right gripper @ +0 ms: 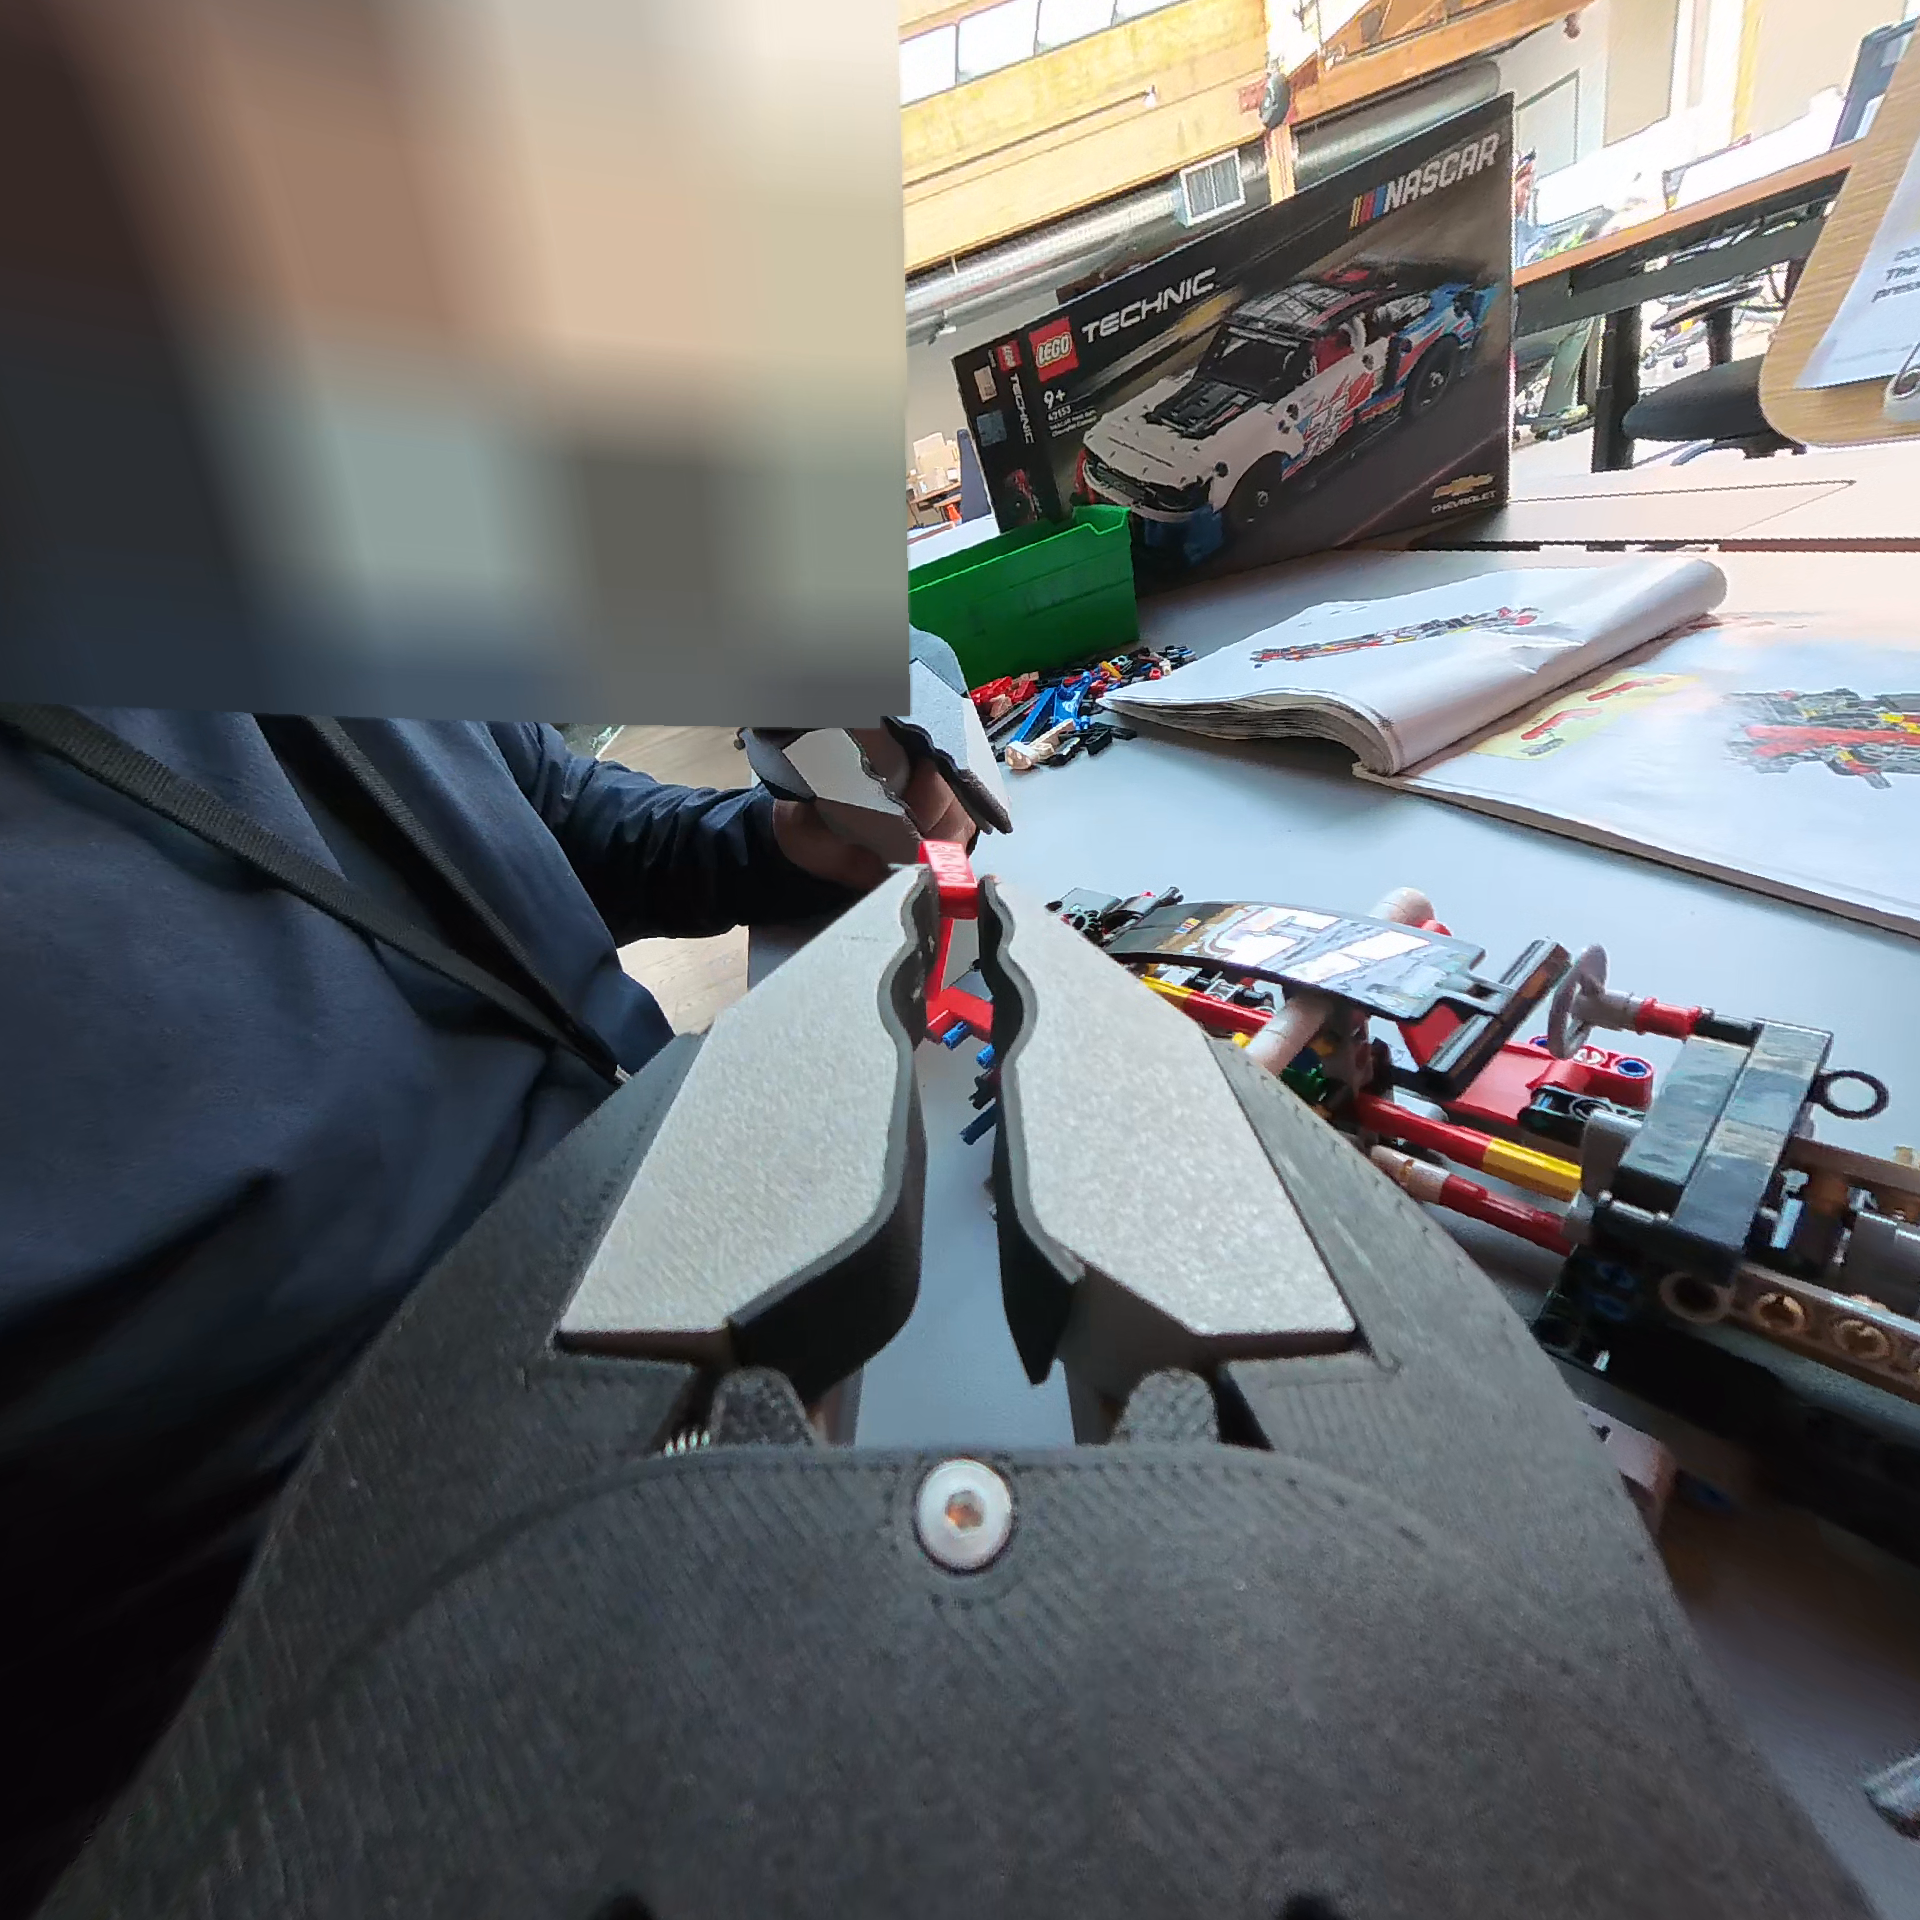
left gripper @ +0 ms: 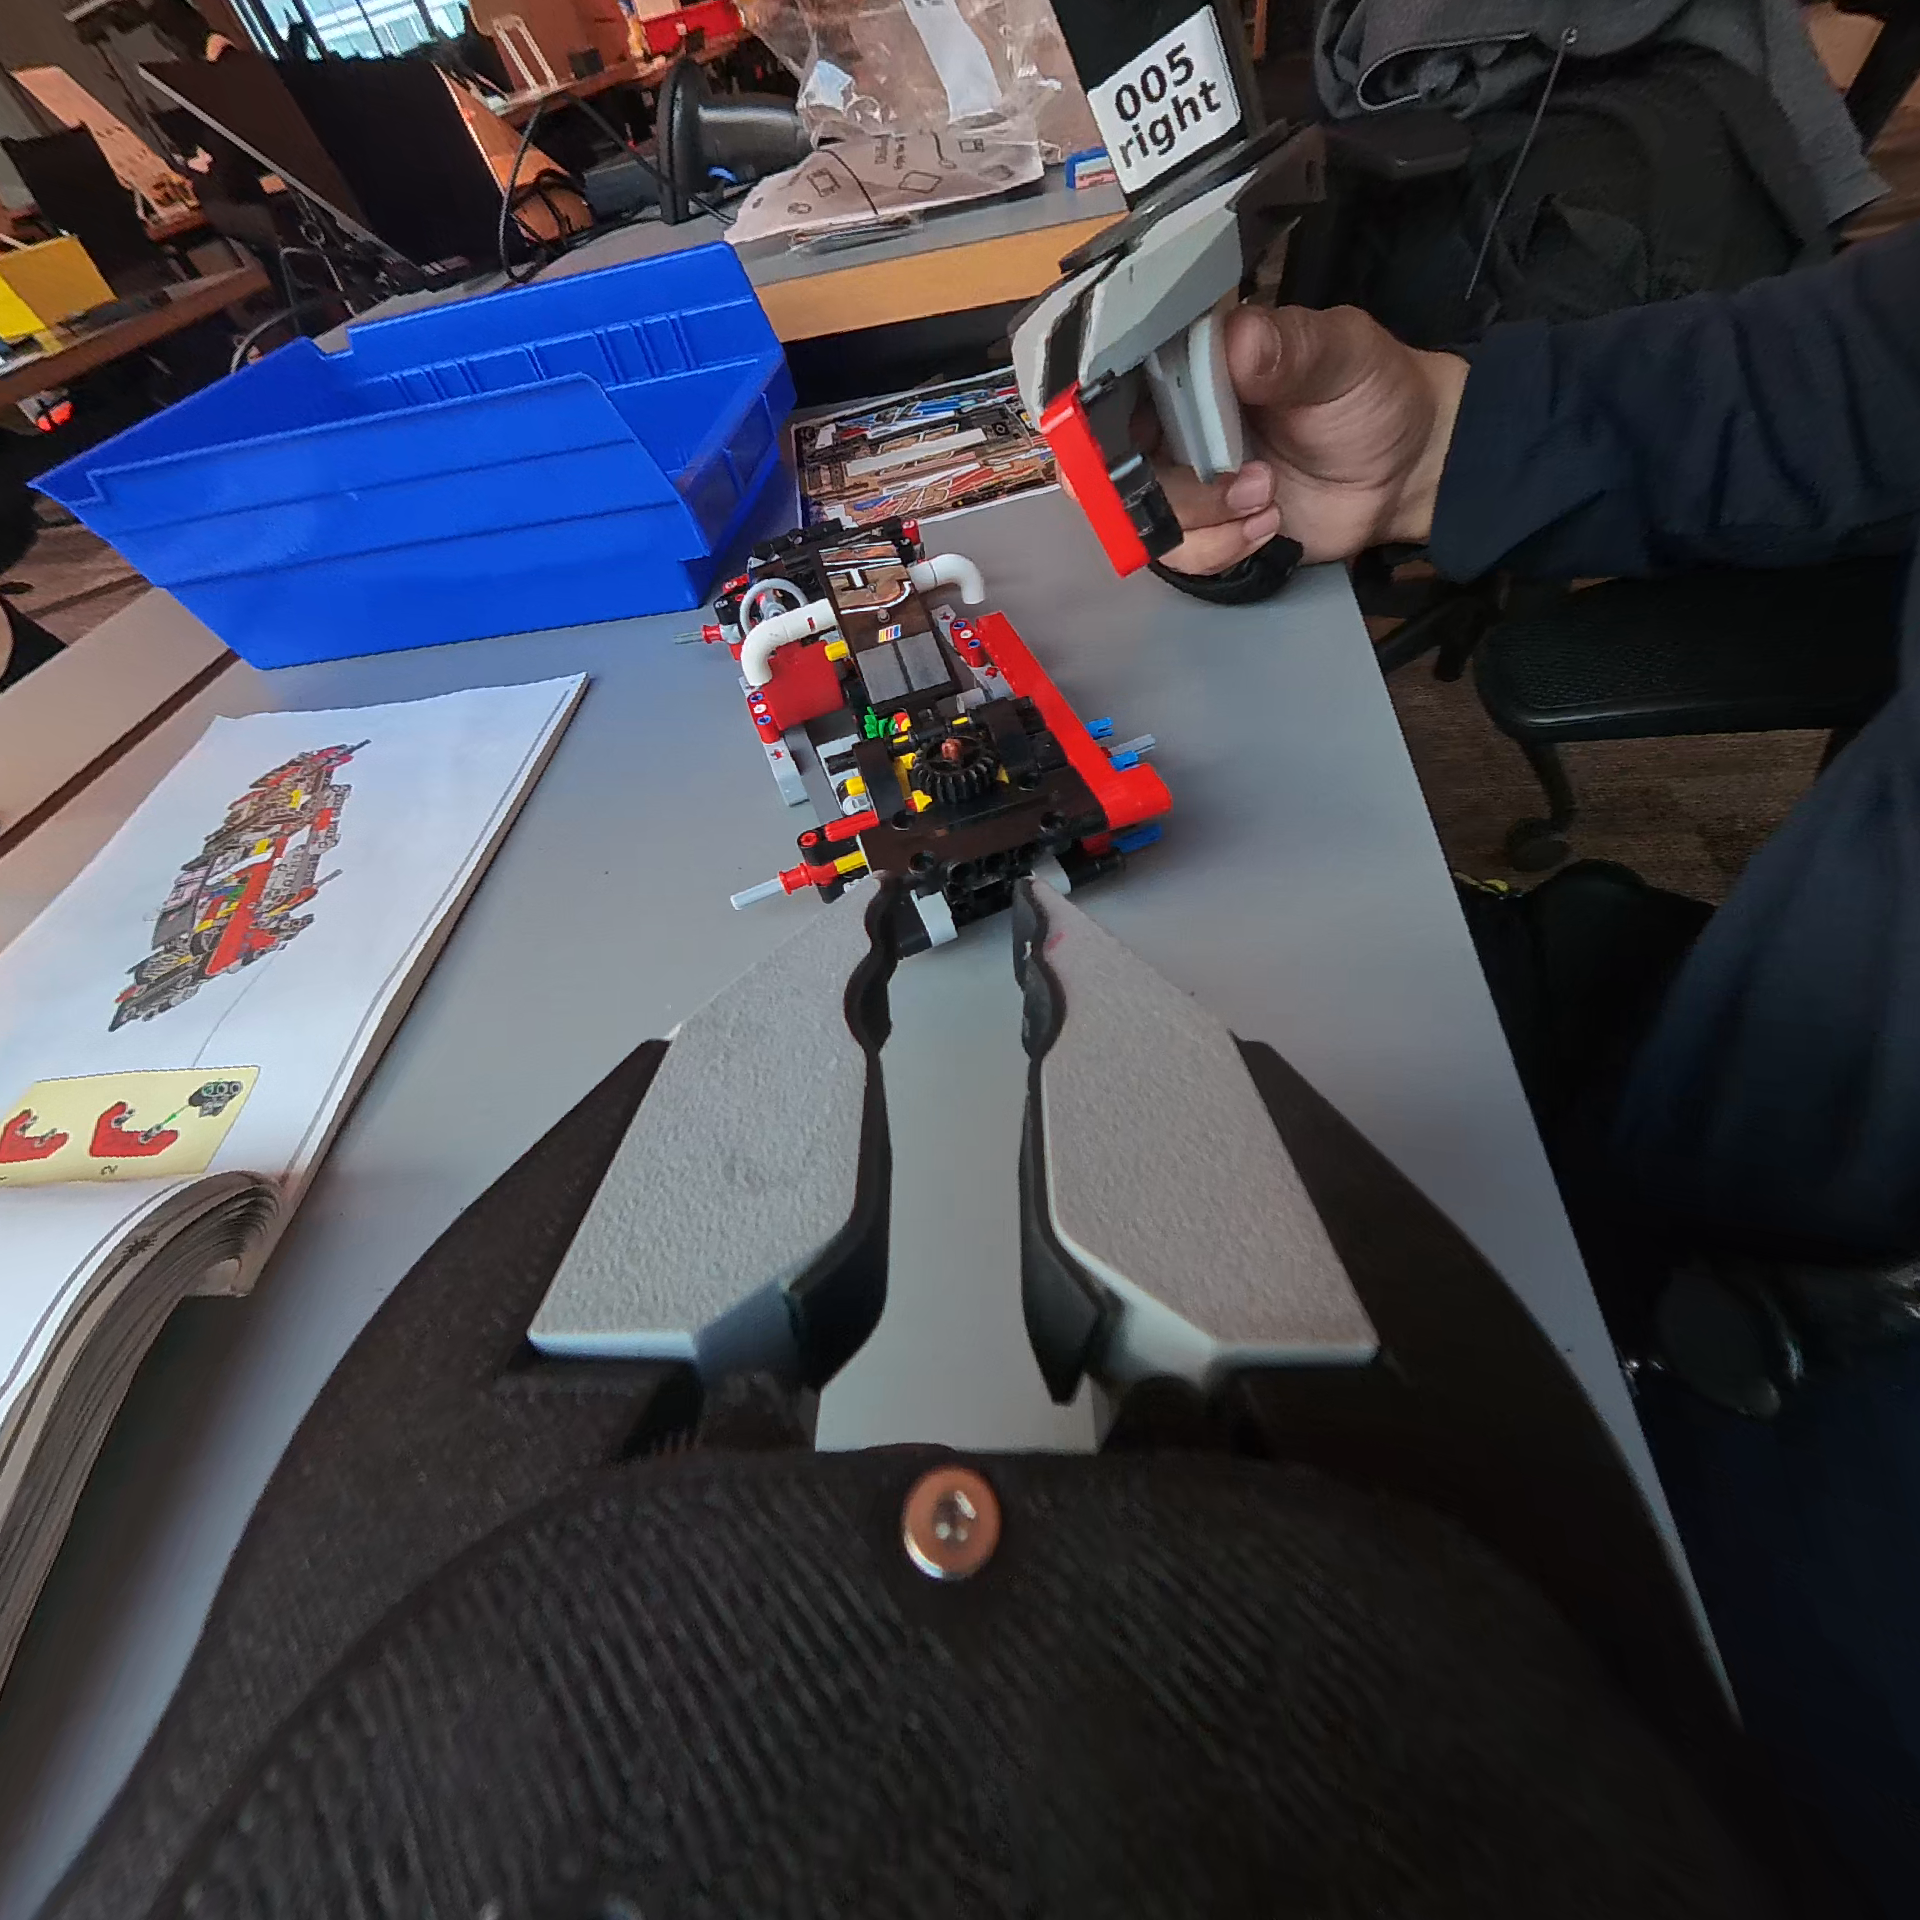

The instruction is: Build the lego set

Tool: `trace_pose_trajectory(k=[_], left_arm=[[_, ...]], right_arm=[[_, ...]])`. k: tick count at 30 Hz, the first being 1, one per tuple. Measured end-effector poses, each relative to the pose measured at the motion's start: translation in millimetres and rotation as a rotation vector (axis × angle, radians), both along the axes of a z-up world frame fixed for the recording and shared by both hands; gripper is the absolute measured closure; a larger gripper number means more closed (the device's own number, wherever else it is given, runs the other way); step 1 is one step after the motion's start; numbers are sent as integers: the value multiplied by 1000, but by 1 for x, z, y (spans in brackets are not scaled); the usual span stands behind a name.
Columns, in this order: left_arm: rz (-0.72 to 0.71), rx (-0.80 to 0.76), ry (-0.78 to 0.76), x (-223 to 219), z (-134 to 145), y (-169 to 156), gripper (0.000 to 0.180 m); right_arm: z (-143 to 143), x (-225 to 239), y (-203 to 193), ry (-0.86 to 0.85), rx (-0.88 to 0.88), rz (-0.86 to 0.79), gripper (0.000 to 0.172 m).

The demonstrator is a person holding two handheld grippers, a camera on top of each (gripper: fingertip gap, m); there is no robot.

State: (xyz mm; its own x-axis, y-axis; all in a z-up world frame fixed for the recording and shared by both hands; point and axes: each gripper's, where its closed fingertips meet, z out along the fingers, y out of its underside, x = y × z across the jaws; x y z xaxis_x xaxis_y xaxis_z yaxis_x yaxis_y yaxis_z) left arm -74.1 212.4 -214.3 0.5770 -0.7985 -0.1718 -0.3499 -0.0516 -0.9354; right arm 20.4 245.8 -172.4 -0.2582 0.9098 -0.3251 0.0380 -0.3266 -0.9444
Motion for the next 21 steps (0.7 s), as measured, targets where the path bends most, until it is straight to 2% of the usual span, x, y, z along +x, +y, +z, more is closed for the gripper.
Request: trace_pose_trajectory(k=[21], left_arm=[[-10, -35, -64, -4, 5, 2, 163]], right_arm=[[2, 0, 0, 16, -23, 19, 168]])
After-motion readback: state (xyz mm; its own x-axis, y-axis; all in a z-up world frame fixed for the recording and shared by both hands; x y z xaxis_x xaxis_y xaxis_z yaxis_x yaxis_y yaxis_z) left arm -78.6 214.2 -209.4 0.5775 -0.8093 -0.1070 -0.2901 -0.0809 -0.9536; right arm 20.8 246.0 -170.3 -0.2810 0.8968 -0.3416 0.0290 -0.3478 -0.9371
